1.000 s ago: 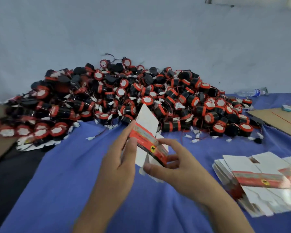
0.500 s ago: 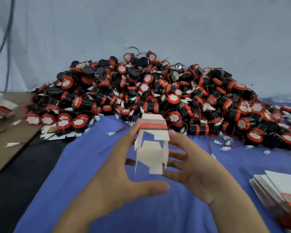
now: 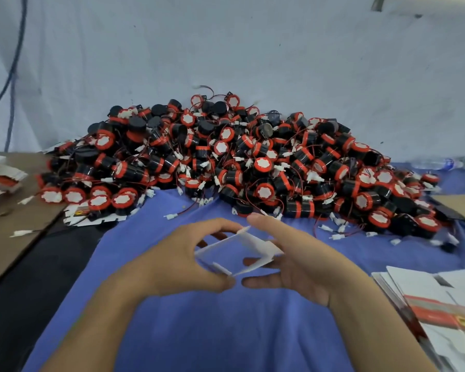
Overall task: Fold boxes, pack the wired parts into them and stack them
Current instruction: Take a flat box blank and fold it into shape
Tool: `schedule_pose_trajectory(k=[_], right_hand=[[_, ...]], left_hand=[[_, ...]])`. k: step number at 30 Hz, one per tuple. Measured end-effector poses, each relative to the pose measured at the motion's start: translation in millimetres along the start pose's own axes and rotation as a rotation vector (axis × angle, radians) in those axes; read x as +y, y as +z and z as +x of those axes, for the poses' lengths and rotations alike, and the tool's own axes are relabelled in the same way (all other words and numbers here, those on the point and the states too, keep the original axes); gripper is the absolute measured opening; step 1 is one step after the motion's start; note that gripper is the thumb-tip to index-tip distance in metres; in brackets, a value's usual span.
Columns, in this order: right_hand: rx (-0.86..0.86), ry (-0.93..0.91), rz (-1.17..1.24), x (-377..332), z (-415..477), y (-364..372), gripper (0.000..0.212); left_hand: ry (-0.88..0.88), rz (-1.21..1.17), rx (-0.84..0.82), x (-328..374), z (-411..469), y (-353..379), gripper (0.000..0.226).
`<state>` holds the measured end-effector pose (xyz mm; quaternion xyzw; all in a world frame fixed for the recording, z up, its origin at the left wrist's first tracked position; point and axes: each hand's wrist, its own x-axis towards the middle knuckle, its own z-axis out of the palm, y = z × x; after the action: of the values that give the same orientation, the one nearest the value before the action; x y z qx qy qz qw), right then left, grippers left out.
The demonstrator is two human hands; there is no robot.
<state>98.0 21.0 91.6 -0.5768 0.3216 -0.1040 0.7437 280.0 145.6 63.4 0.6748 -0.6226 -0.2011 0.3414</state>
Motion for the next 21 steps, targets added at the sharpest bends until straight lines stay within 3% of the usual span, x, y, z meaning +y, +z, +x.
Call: schedule_pose_trajectory(k=[2, 7, 14, 21], right_hand=[[-0.026, 0.03, 0.004, -1.5, -2.2, -4.0, 0.038], [-0.052, 0.069, 0.06, -0.5, -7.3, -4.9, 0.05], [0.032, 0.037, 0.293, 6.6, -22.7, 7.5, 0.032], [0.054, 0.102, 0.286, -0.6, -36.8, 18.1, 0.04]], left_hand=[[0.018, -0.036, -0.025, 1.7, -1.2, -6.5, 0.075], [0.013, -0.296, -0.021, 3.5, -9.7, -10.3, 0.085], [0.032, -0.711, 0.116, 16.1, -29.5, 10.6, 0.06], [0.045, -0.636, 0.256, 34.8, -36.6, 28.1, 0.046]])
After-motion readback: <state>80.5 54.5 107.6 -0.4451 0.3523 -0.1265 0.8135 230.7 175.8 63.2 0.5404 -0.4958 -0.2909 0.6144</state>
